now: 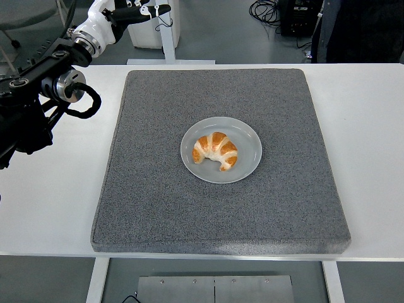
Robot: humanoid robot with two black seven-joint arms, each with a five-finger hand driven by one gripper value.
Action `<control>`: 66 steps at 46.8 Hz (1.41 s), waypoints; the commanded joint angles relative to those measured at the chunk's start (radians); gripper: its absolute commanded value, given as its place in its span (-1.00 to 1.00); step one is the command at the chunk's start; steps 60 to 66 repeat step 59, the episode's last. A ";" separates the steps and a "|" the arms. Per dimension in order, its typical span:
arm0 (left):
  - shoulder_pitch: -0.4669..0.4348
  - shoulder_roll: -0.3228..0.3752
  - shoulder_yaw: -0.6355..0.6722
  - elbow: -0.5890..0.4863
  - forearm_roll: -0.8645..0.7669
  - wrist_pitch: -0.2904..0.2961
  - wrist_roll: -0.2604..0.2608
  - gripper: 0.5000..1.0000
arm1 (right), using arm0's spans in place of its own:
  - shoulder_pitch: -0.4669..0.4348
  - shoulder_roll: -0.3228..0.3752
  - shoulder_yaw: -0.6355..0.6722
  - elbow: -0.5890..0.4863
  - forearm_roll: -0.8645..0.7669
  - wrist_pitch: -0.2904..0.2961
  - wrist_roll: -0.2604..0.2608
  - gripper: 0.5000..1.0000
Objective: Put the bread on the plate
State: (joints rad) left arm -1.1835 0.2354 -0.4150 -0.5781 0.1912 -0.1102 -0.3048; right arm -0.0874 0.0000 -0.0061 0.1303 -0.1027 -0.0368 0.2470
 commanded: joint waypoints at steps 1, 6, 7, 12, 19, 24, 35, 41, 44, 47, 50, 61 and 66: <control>0.022 -0.016 -0.048 0.003 -0.013 0.000 0.029 1.00 | 0.000 0.000 0.000 0.000 0.000 0.000 0.000 1.00; 0.048 -0.027 -0.100 0.006 -0.049 0.004 0.049 1.00 | 0.000 0.000 0.000 0.000 -0.002 0.000 0.000 1.00; 0.054 -0.028 -0.108 0.006 -0.055 0.006 0.050 1.00 | 0.000 0.000 0.000 0.000 0.000 0.000 0.000 1.00; 0.070 -0.057 -0.123 0.030 -0.082 0.009 0.049 1.00 | 0.000 0.000 0.000 0.000 0.000 0.000 0.000 1.00; 0.077 -0.079 -0.142 0.060 -0.133 0.004 0.050 1.00 | 0.000 0.000 0.000 0.000 0.000 0.000 0.000 1.00; 0.079 -0.100 -0.156 0.081 -0.167 0.003 0.056 1.00 | 0.000 0.000 0.000 0.000 0.000 0.003 0.000 1.00; 0.085 -0.166 -0.160 0.150 -0.219 -0.002 0.061 1.00 | 0.000 0.000 -0.003 0.008 0.000 0.005 0.000 1.00; 0.104 -0.169 -0.200 0.150 -0.248 0.000 0.062 1.00 | 0.000 0.000 -0.005 0.008 -0.002 0.005 0.000 1.00; 0.107 -0.179 -0.203 0.152 -0.248 0.001 0.061 1.00 | 0.000 0.000 -0.005 0.006 -0.002 0.003 0.000 1.00; 0.110 -0.180 -0.203 0.152 -0.248 0.003 0.061 1.00 | 0.000 0.000 -0.005 0.005 -0.002 0.003 0.000 1.00; 0.111 -0.179 -0.202 0.152 -0.248 0.003 0.061 1.00 | 0.001 0.000 -0.005 0.002 -0.002 0.003 0.000 1.00; 0.111 -0.177 -0.200 0.152 -0.246 0.009 0.061 1.00 | 0.001 0.000 -0.006 0.000 -0.002 0.002 0.000 1.00; 0.111 -0.177 -0.200 0.152 -0.246 0.009 0.061 1.00 | 0.001 0.000 -0.006 0.000 -0.002 0.002 0.000 1.00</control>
